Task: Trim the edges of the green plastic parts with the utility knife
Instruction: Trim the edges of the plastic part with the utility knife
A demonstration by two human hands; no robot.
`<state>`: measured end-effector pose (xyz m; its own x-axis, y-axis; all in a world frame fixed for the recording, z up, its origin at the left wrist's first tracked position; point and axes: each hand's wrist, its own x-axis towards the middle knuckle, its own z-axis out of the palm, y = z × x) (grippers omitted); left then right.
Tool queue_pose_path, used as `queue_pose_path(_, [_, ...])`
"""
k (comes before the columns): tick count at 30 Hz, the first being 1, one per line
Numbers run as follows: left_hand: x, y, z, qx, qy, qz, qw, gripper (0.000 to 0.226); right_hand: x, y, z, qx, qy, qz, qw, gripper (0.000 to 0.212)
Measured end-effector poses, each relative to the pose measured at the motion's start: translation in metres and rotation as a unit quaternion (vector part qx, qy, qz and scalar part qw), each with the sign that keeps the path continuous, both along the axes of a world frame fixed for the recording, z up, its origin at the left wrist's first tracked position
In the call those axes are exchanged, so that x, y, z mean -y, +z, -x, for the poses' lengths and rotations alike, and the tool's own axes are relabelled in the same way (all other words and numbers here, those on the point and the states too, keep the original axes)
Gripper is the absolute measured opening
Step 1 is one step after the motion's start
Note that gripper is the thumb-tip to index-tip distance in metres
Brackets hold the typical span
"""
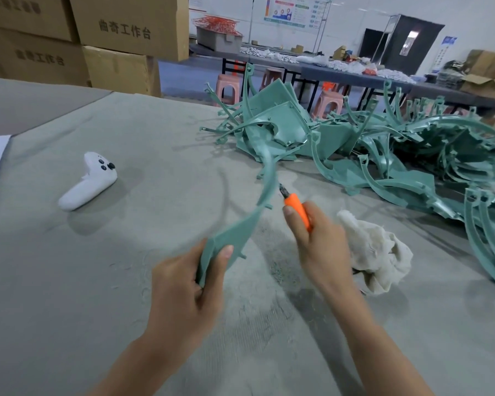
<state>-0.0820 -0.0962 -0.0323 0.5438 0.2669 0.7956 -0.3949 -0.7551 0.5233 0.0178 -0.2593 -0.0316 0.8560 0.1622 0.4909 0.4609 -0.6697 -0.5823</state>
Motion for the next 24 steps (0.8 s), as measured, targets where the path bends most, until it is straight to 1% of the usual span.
queue_pose_path(3, [0.006,0.000,-0.001,0.021,-0.004,-0.014,1.000,0.036,0.015,-0.003,-0.009,-0.011,-0.049,-0.009,0.999,0.045])
queue_pose_path(6, [0.001,-0.006,-0.005,0.016,-0.006,-0.028,0.999,0.020,0.016,-0.005,-0.005,-0.003,-0.035,-0.079,0.996,0.046])
queue_pose_path(9, [-0.005,-0.008,-0.004,-0.013,-0.018,-0.040,0.999,0.034,0.011,0.000,0.004,-0.008,-0.008,-0.140,0.990,0.049])
queue_pose_path(11, [-0.006,-0.007,-0.005,-0.003,-0.027,-0.054,0.998,0.045,0.006,0.005,0.011,-0.035,0.022,-0.192,0.981,0.053])
queue_pose_path(13, [-0.006,-0.005,-0.006,0.016,-0.017,-0.080,0.997,0.050,0.002,0.010,0.017,-0.086,0.066,-0.273,0.956,0.059])
queue_pose_path(15, [-0.006,-0.004,-0.006,0.031,-0.016,-0.103,0.994,0.050,-0.001,0.015,0.022,-0.149,0.129,-0.343,0.918,0.062])
queue_pose_path(16, [-0.006,-0.004,-0.007,0.034,-0.020,-0.115,0.993,0.051,-0.002,0.017,0.025,-0.172,0.166,-0.353,0.904,0.058])
queue_pose_path(18, [-0.006,-0.006,-0.007,0.033,-0.036,-0.136,0.989,0.053,-0.005,0.019,0.029,-0.191,0.243,-0.333,0.891,0.043])
queue_pose_path(19, [-0.006,-0.006,-0.007,0.032,-0.048,-0.144,0.988,0.054,-0.007,0.019,0.031,-0.197,0.271,-0.322,0.885,0.050])
queue_pose_path(20, [-0.006,-0.007,-0.007,0.032,-0.061,-0.148,0.987,0.055,-0.008,0.020,0.032,-0.206,0.290,-0.318,0.879,0.066])
queue_pose_path(21, [-0.007,-0.006,-0.007,0.032,-0.075,-0.148,0.986,0.055,-0.008,0.021,0.032,-0.218,0.291,-0.324,0.874,0.077])
queue_pose_path(22, [-0.008,-0.005,-0.007,0.031,-0.086,-0.147,0.985,0.056,-0.008,0.023,0.032,-0.230,0.281,-0.339,0.868,0.078])
queue_pose_path(23, [-0.009,-0.005,-0.007,0.028,-0.096,-0.149,0.984,0.057,-0.007,0.024,0.031,-0.242,0.274,-0.362,0.857,0.070])
queue_pose_path(24, [-0.011,-0.004,-0.006,0.025,-0.104,-0.155,0.982,0.058,-0.005,0.025,0.029,-0.248,0.261,-0.396,0.845,0.057])
